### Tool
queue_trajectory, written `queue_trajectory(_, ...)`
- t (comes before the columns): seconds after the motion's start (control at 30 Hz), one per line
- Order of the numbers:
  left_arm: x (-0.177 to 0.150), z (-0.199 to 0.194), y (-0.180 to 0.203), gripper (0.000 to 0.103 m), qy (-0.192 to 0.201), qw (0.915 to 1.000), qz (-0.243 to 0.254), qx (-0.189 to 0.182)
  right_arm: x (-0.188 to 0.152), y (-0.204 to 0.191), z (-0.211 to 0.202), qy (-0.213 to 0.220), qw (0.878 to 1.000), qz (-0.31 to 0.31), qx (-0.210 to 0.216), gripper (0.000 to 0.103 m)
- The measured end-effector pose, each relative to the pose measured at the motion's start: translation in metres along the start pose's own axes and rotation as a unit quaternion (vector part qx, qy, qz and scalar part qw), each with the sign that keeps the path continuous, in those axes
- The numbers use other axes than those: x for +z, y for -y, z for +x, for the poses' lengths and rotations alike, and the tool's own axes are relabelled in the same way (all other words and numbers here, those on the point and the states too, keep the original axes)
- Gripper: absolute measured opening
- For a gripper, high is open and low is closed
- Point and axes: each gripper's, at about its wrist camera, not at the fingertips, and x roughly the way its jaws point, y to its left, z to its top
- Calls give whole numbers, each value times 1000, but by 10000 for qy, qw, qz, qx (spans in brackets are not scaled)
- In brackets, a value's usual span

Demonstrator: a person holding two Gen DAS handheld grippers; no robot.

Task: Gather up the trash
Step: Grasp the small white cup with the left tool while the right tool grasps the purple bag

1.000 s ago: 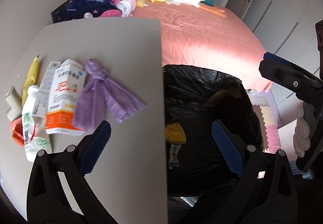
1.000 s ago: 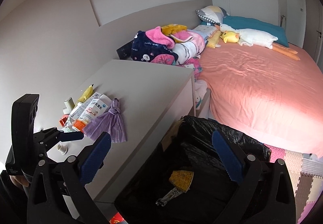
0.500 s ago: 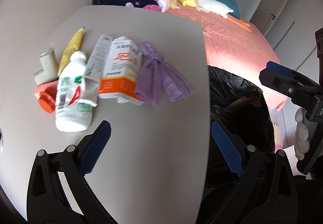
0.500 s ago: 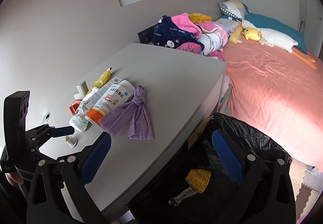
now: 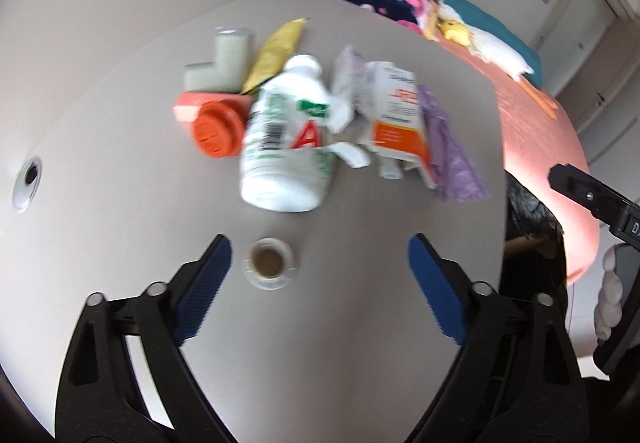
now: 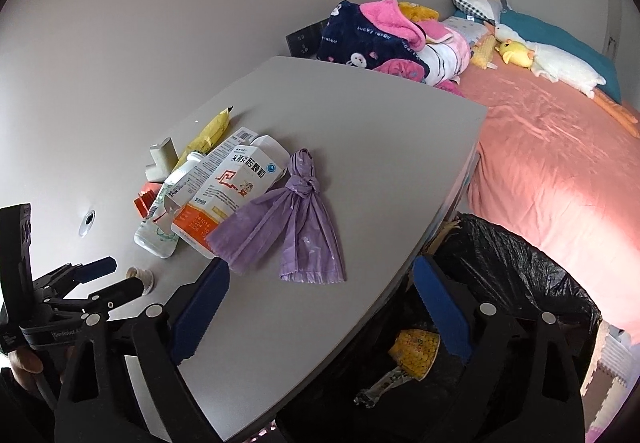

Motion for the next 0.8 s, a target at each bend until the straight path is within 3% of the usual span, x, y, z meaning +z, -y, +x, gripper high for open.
queue_trajectory(0.17,-4,13,-19,54,-270,9992,-271,77,1,-6,11,-160,9999,-33,27,87)
queue_trajectory(0.43,-6,24,-22,30,-343,9989,-277,135,5,-11,23,-284,9996,-85,7,87)
queue_trajectory(0.57,-6,21,-26,30,-211,9991,-338,141,8,-14,32,-366,9993,-112,-21,80)
queue_trajectory(0.6,-6,19,-28,25,-166,9991,-385,120,10,-14,35,-392,9992,-107,-29,79)
queue_trajectory(0.8,9,9,-40,24,21,9990,-433,142,21,-17,53,-444,9990,-89,-3,79)
